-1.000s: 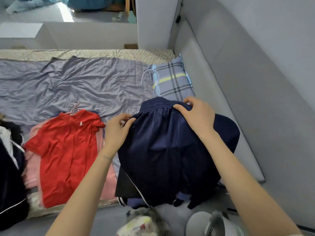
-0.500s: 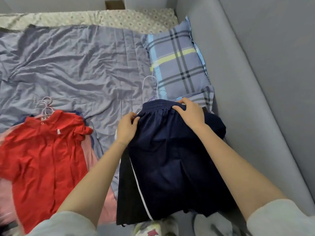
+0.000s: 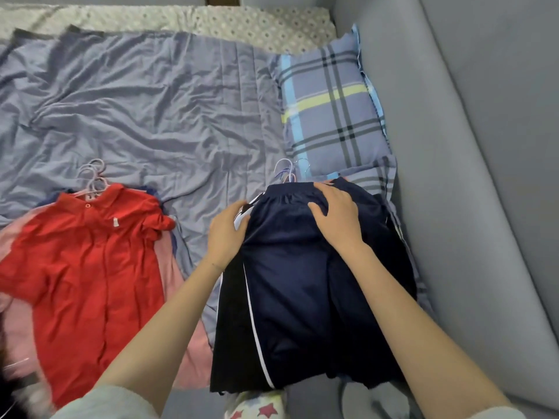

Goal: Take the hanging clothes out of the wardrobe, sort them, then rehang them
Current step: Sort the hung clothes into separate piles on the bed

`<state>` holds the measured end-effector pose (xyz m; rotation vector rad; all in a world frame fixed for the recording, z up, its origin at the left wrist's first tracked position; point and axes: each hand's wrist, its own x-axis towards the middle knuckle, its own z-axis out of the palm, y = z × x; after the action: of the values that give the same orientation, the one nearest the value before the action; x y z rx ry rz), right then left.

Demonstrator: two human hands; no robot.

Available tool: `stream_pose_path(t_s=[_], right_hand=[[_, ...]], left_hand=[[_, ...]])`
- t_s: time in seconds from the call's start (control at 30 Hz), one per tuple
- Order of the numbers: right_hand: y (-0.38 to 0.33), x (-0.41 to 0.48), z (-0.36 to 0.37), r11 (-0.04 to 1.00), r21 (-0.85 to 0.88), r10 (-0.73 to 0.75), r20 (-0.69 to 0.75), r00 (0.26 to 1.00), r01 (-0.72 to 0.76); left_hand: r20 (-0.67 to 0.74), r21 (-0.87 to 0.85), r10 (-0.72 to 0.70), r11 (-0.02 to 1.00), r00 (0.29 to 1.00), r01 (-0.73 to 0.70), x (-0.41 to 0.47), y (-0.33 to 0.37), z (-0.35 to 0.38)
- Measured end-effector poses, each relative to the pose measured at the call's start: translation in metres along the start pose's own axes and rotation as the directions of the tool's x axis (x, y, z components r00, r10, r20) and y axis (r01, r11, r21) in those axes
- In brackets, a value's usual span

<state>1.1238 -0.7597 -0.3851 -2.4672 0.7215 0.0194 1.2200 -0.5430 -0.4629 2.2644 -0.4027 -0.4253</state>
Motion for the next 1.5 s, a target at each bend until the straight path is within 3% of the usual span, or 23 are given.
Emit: stream_pose_path(t_s=[0.1,0.4,0.8,1.13,1.5], right_hand=[[-0.027,-0.042,-0.009,0.996,0.08,-0.038,-0.036,0.999,0.041],[-0.098,-0.223,-0.017,0.938,0.33,-0.066,-0.122,0.99,0.103],[-0.203,-0.38,0.007,0.868,0.438,-0.201,-0.122,0.972,0.234],[-0.31,-0.363,0.076,0.891,0.347,-0.3,-0.03,0.953,0.292],[-0.433,-0.266,0.183,0.913,0.324,-0.25,-0.033,0.968,0.247]], left_hand=[[-0.081,-0.029,0.107,0.994,0.991,-0.11,-0.035,0.017,-0.026],[-0.263,-0.126,0.186,0.966,0.946,-0.225,-0.204,0.047,-0.115],[-0.428,-0.069,0.071,0.991,0.901,-0.111,-0.376,0.001,-0.238],[-0.448,-0.118,-0.028,0.993,0.894,-0.028,-0.368,-0.091,-0.321],[-0.34,-0.044,-0.022,0.999,0.94,0.007,-0.258,-0.21,-0.437]])
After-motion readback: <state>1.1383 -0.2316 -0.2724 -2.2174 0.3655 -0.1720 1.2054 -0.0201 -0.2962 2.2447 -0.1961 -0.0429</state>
